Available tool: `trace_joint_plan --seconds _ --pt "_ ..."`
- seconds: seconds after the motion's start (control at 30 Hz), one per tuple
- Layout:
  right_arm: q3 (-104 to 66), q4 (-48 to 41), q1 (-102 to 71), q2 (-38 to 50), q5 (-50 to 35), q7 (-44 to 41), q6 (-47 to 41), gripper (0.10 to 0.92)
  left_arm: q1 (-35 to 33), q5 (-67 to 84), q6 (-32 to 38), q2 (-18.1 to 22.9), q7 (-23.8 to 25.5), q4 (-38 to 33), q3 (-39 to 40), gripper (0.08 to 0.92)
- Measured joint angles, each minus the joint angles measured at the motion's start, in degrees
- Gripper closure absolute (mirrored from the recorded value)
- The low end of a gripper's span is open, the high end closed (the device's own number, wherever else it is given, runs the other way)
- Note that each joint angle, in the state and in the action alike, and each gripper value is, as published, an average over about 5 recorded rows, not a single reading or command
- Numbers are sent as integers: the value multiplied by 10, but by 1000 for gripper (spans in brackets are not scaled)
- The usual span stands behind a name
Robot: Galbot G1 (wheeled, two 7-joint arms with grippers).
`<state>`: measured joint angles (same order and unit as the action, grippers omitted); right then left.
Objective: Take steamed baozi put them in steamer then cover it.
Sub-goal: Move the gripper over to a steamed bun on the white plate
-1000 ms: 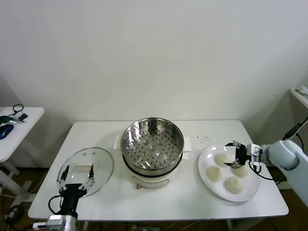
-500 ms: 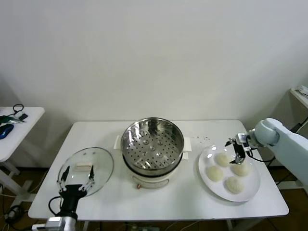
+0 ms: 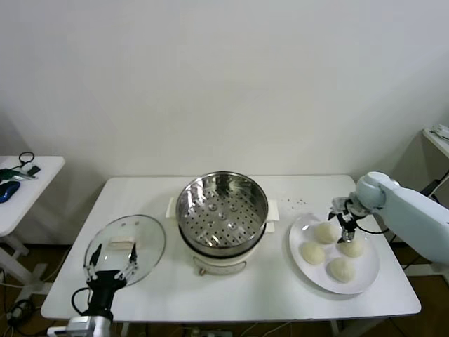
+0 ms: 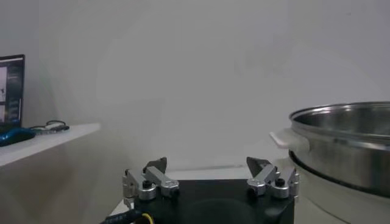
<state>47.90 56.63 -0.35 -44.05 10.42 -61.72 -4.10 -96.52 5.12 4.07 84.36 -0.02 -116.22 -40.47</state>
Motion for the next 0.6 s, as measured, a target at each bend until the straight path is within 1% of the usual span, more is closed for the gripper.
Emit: trace_joint_plan --seconds 0.33,0.43,0.6 --pt "16 -32 9 -31 -5 -5 2 206 4 0 -2 1 -1 5 -3 177" --pt "20 -35 11 -34 -9 -8 2 227 4 0 -2 1 -1 7 -3 177" --pt "25 -36 15 -34 -14 -12 2 293 4 0 -2 1 -1 9 -2 177"
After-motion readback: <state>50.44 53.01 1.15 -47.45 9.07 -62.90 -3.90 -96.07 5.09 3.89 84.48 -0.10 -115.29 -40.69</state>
